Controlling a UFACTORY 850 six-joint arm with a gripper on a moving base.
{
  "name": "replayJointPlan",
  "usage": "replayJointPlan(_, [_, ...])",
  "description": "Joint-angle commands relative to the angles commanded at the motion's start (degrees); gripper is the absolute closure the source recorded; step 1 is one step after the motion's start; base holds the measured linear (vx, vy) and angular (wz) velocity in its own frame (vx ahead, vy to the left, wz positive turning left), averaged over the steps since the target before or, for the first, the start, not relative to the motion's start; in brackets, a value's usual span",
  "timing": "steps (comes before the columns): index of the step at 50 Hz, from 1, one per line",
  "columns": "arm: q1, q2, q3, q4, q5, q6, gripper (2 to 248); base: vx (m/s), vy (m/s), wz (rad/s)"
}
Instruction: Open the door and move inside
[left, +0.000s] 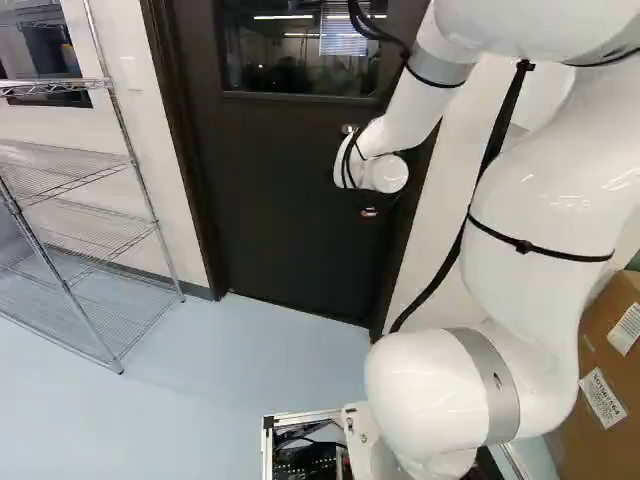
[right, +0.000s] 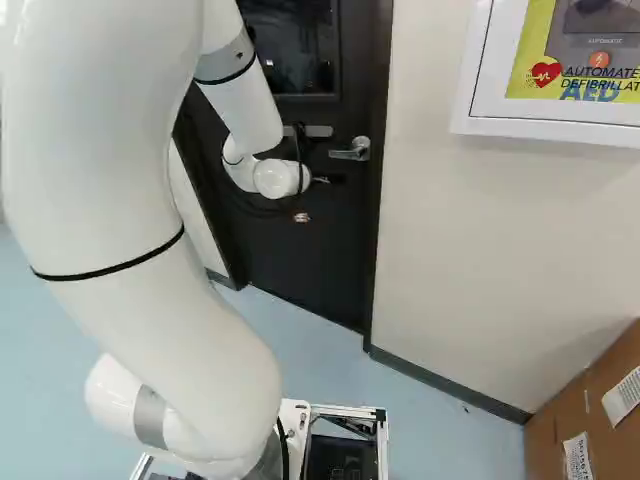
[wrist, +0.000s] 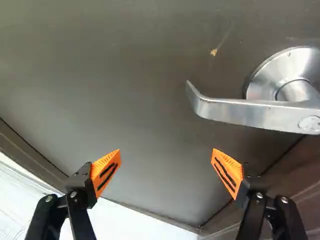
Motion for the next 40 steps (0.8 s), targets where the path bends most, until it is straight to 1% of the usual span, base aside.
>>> replayJointPlan(29, [-0.35, -8.08, -9.09, 0.08, 0.68, 0.00, 3, 0.000, 0.000, 0.000])
replayJointPlan(34, [-0.49, -9.47, -10.71, 0.75, 0.68, 0.00, 3, 0.000, 0.000, 0.000])
replayJointPlan(40, [-0.67, -11.13, -12.68, 2.57, 0.68, 0.00, 3, 0.000, 0.000, 0.000])
